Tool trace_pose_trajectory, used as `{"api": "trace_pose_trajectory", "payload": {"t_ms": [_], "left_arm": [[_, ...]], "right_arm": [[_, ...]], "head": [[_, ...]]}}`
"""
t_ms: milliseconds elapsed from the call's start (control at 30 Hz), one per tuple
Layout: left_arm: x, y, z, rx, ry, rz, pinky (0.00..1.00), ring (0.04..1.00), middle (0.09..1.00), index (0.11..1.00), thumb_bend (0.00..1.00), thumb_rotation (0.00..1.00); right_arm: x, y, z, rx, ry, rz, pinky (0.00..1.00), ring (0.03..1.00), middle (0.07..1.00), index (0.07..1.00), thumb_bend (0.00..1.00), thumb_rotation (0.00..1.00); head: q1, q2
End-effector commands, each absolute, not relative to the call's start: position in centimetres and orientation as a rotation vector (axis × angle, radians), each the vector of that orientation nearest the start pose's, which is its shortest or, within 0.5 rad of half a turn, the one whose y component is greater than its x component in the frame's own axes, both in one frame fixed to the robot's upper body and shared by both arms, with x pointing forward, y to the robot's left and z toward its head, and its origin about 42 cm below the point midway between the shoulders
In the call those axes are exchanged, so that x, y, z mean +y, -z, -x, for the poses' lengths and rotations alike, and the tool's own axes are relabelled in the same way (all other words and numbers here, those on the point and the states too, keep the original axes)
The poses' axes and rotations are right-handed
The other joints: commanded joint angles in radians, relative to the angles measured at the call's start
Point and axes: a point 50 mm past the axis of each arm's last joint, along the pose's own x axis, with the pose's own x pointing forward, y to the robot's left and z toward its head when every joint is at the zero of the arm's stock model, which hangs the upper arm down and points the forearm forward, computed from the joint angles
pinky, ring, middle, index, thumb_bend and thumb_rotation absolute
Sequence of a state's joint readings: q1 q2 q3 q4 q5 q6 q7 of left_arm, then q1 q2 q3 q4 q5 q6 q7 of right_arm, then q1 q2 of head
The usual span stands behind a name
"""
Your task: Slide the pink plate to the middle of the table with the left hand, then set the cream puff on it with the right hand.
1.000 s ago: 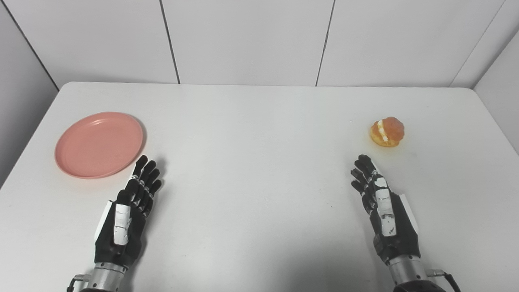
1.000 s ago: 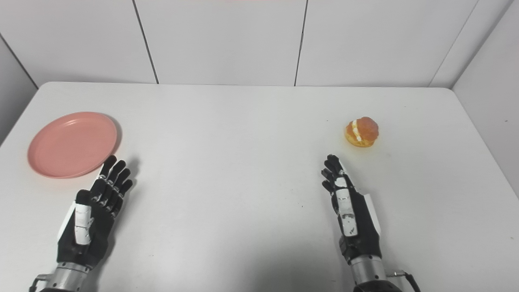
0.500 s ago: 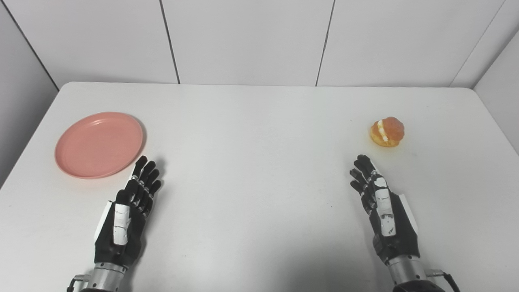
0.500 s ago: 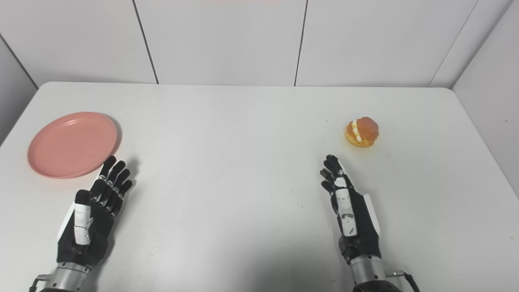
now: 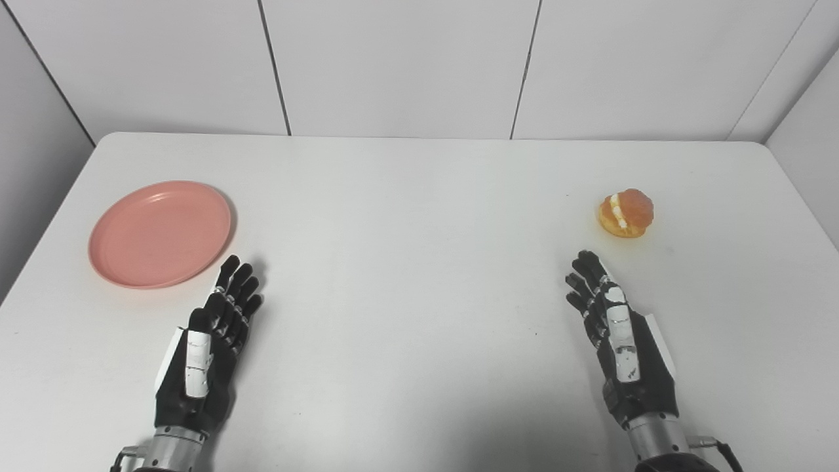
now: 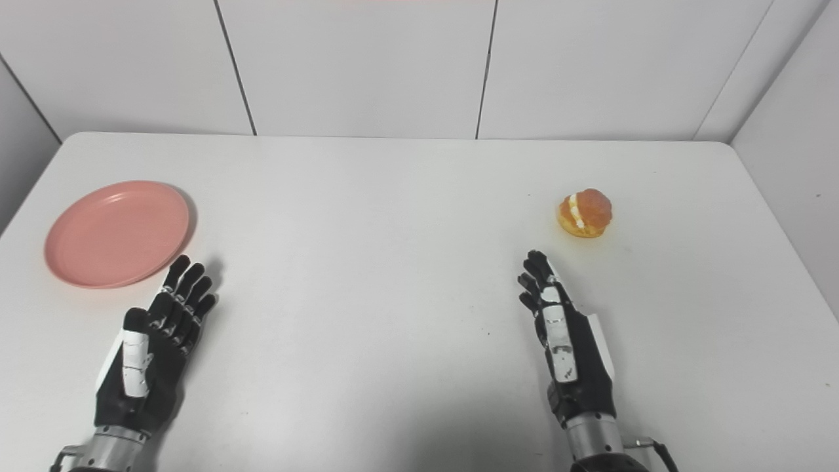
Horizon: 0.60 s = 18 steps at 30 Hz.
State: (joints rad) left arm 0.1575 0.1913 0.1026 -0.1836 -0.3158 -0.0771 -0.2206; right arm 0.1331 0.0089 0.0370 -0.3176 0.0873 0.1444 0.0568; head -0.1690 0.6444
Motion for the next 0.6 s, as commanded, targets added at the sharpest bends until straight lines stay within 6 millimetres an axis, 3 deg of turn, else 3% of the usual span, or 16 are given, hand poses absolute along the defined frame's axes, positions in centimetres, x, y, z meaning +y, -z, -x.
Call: {"api": "trace_pose_trajectory", "payload": {"t_ms": [0,167,300,567], "left_arm": [[28.4,-13.2,-23.4,-0.222,0.135,0.06,1.0,1.0,0.994,1.0,0.92,0.95],[26.3,-12.1,-23.4,-0.23,0.117,0.067,0.98,0.977,0.975,0.998,0.9,0.93],[24.4,-11.6,-23.5,-0.239,0.098,0.059,0.99,0.97,0.97,0.986,0.93,0.9],[22.6,-11.0,-24.0,-0.241,0.1,0.048,1.0,0.991,0.994,1.0,0.92,0.91]], "right_arm": [[-21.1,-14.6,-23.8,-0.126,-0.077,-0.097,0.95,0.933,0.944,0.929,0.91,1.0],[-22.9,-13.4,-23.7,-0.123,-0.09,-0.095,0.95,0.94,0.951,0.941,0.9,1.0],[-24.6,-12.1,-23.8,-0.126,-0.1,-0.089,0.96,0.947,0.961,0.948,0.89,1.0],[-26.0,-10.4,-24.2,-0.124,-0.112,-0.091,0.98,0.955,0.974,0.961,0.88,1.0]], "head": [[0.043,-0.022],[0.122,-0.067],[0.194,-0.129],[0.244,-0.192]]}}
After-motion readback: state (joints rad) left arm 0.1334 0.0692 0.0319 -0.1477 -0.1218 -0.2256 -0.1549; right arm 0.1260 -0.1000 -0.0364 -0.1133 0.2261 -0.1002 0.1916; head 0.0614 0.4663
